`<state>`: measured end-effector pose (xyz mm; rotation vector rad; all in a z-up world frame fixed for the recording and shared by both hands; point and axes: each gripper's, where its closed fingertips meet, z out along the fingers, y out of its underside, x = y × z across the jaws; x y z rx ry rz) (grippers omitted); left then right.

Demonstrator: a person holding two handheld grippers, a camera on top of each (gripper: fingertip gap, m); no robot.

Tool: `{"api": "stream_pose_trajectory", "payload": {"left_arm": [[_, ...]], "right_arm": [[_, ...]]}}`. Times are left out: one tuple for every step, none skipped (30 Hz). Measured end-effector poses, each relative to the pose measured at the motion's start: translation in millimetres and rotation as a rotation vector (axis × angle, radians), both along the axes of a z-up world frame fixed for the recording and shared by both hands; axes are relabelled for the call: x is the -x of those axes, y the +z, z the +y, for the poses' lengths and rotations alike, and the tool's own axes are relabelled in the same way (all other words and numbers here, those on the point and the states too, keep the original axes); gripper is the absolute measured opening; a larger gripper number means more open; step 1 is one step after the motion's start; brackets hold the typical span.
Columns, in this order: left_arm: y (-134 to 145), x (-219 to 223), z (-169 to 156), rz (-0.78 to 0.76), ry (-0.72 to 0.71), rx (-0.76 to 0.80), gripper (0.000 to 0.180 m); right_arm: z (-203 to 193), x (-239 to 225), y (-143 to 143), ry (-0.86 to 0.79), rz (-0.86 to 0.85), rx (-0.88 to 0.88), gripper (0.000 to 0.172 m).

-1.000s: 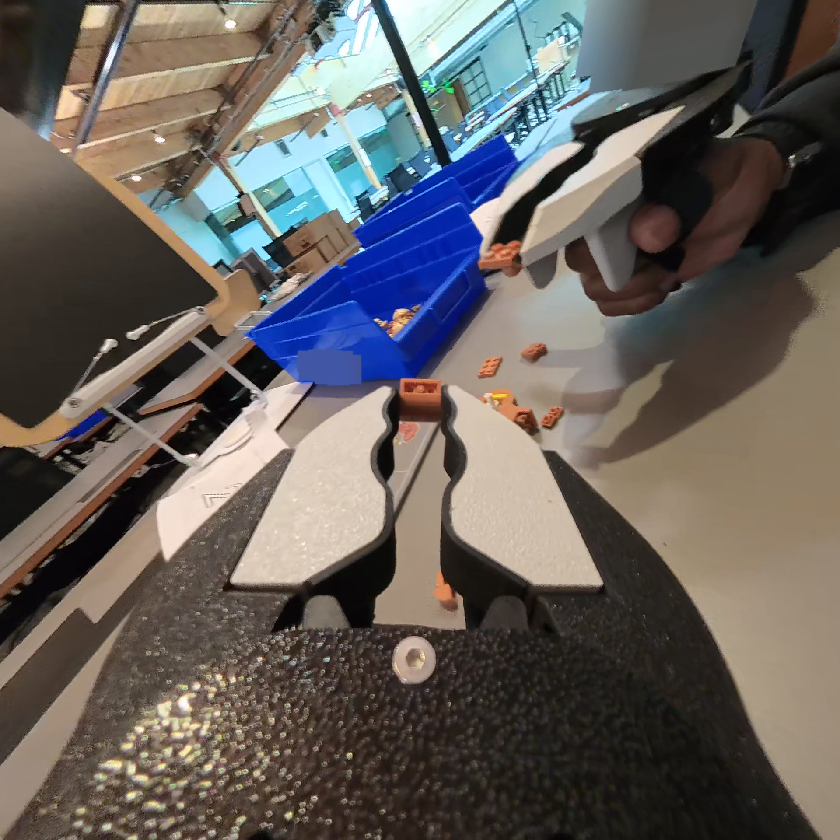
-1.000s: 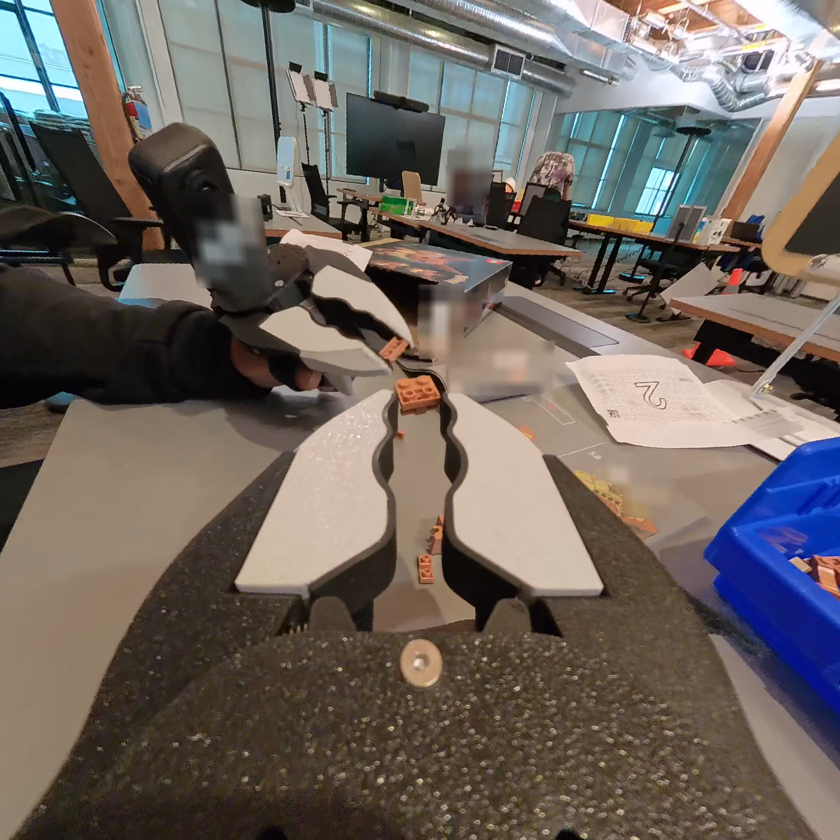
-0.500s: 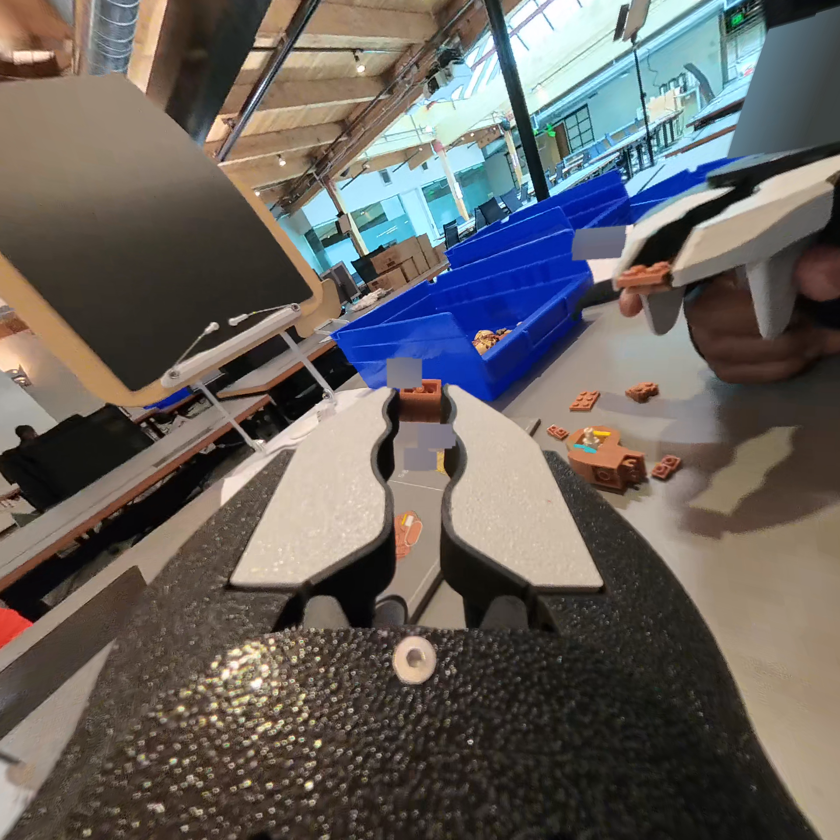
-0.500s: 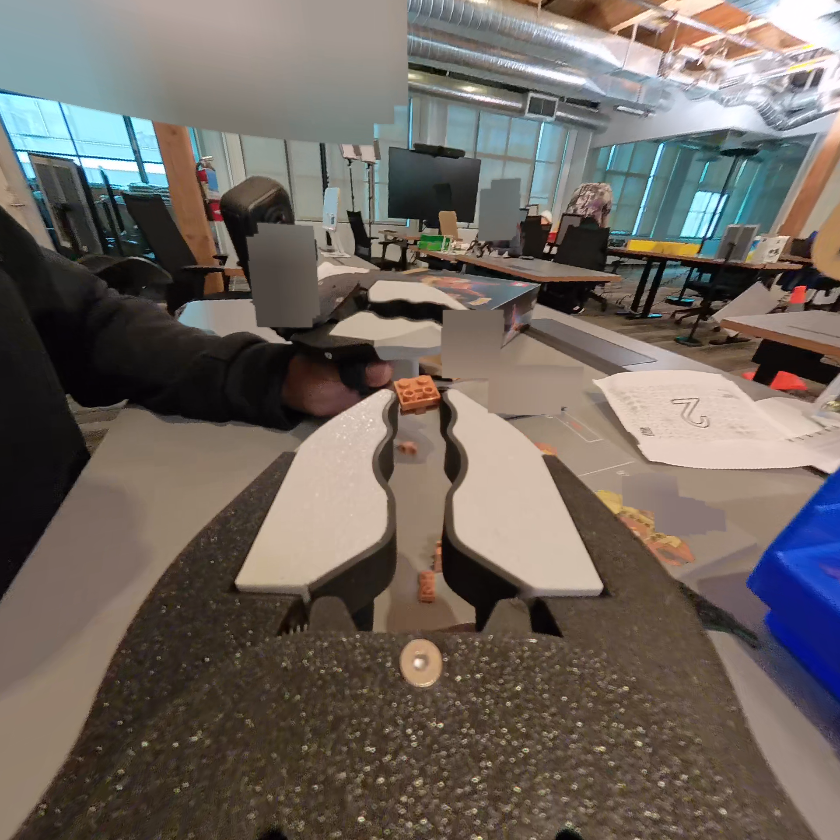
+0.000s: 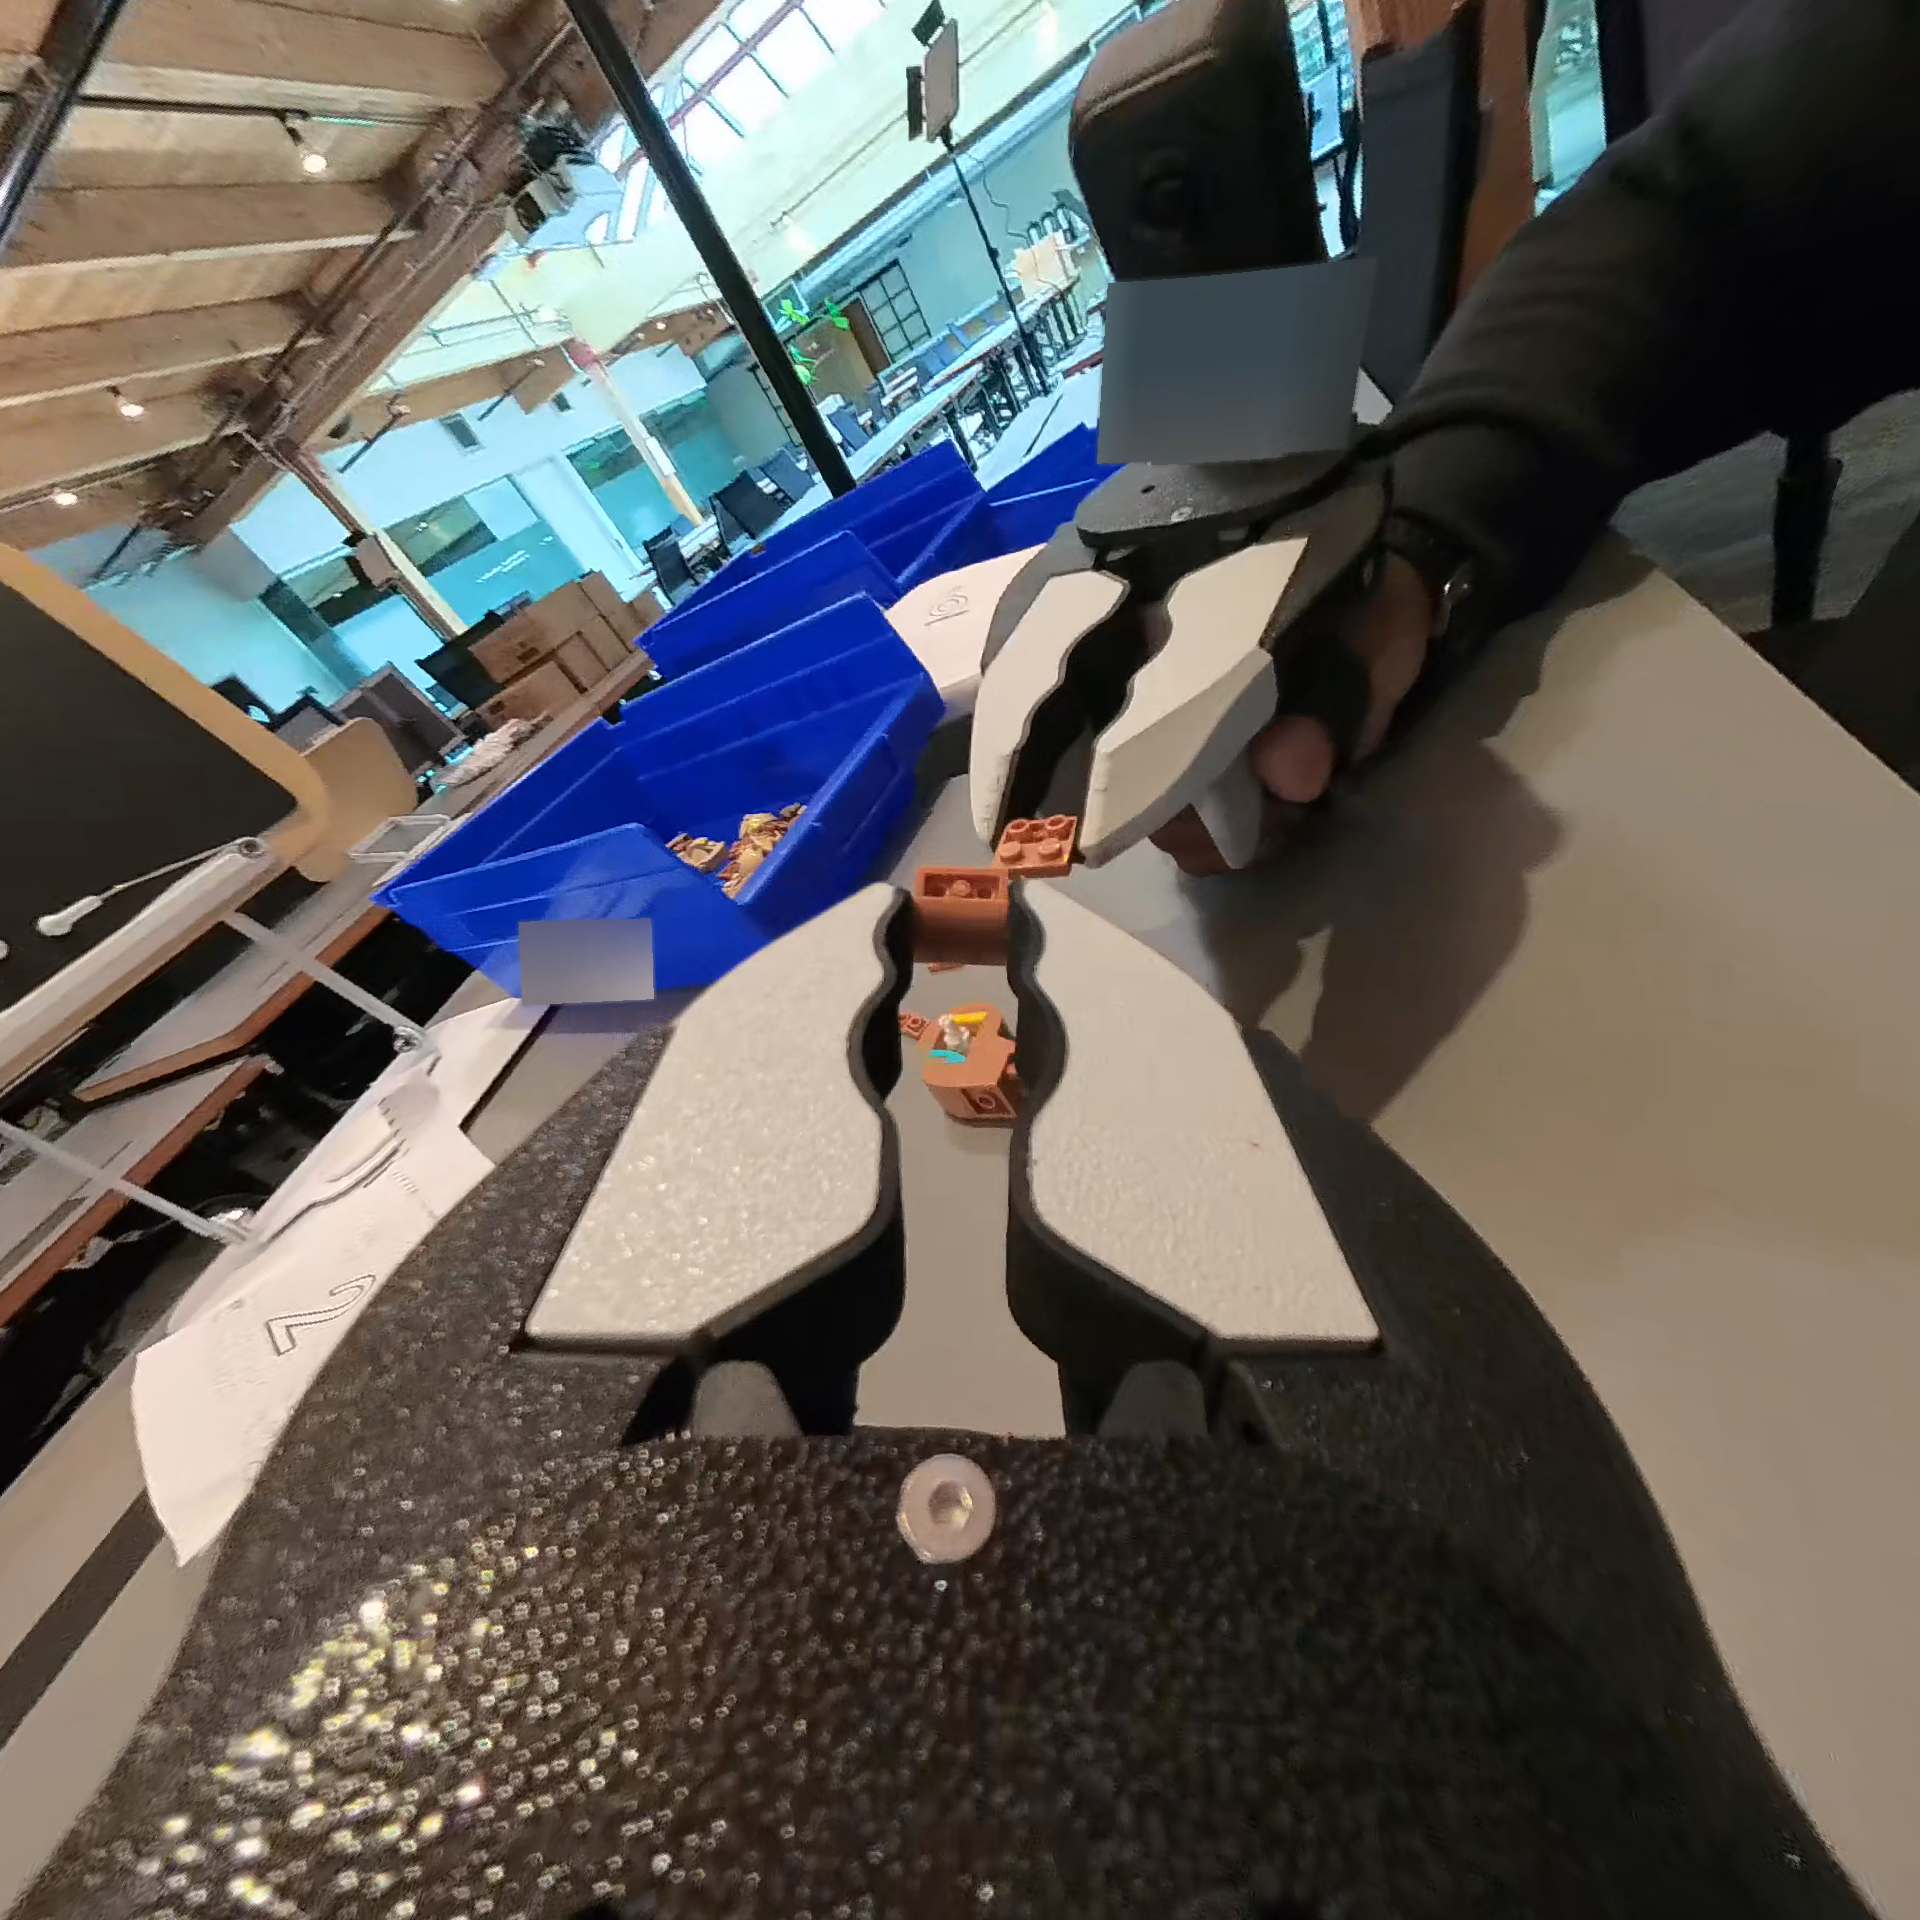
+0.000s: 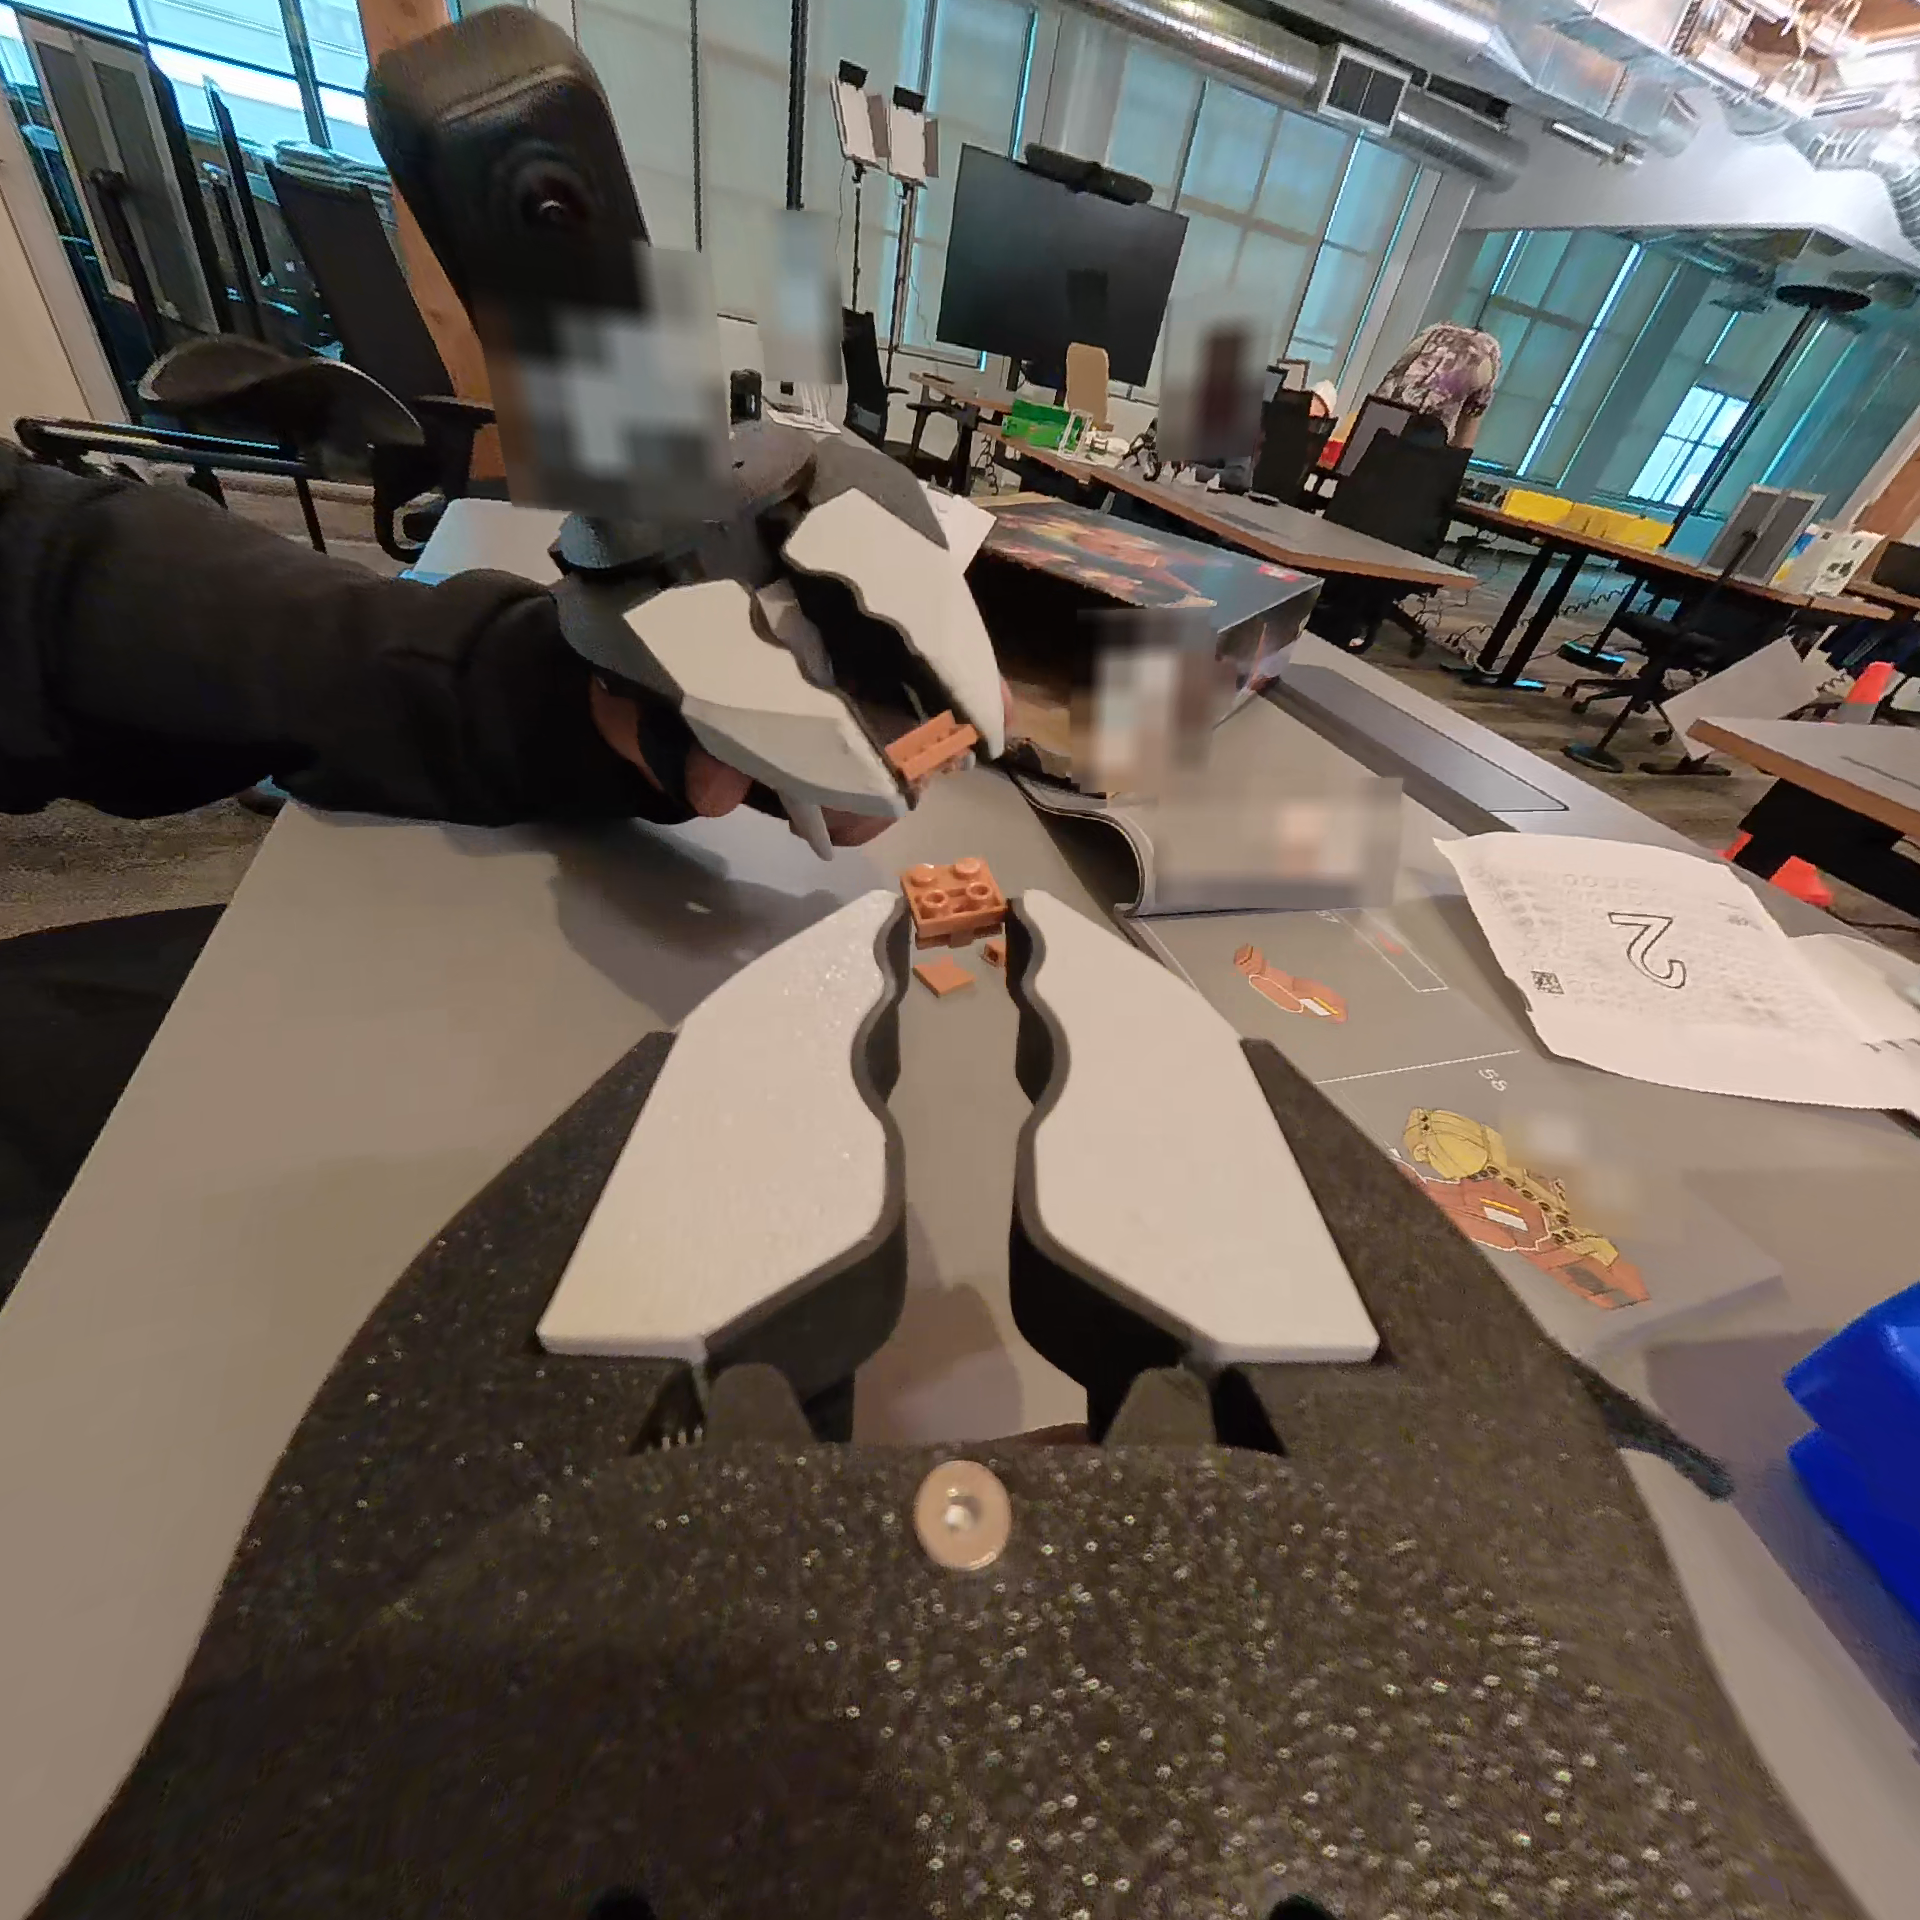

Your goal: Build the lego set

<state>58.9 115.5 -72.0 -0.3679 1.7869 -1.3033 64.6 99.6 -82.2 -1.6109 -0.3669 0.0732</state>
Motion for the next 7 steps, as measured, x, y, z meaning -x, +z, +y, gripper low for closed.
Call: {"api": "stream_pose_trajectory", "payload": {"left_arm": [[-0.9,1.0,-1.1,0.014,-0.016,0.000,0.016],[-1.9,2.4,-2.4,0.030,-0.033,0.004,0.016],[-1.7,3.0,-3.2,0.031,-0.039,0.009,0.016],[-2.6,3.6,-4.2,0.037,-0.049,0.010,0.016],[-4.4,3.8,-5.2,0.049,-0.057,0.009,0.016],[-6.3,3.5,-5.7,0.058,-0.060,0.006,0.016],[-8.2,2.9,-6.0,0.068,-0.060,0.000,0.016]], "right_arm": [[0.3,-0.1,-1.2,-0.006,-0.005,0.007,0.017],[0.4,0.5,-2.4,-0.007,-0.008,0.016,0.017],[0.2,1.3,-3.1,-0.006,-0.007,0.022,0.017],[0.1,1.8,-3.9,-0.006,-0.006,0.029,0.017],[0.1,1.8,-4.9,-0.009,-0.006,0.037,0.017],[0.1,1.7,-5.7,-0.011,-0.004,0.044,0.017],[0.0,1.8,-6.3,-0.010,-0.001,0.049,0.017]]}}
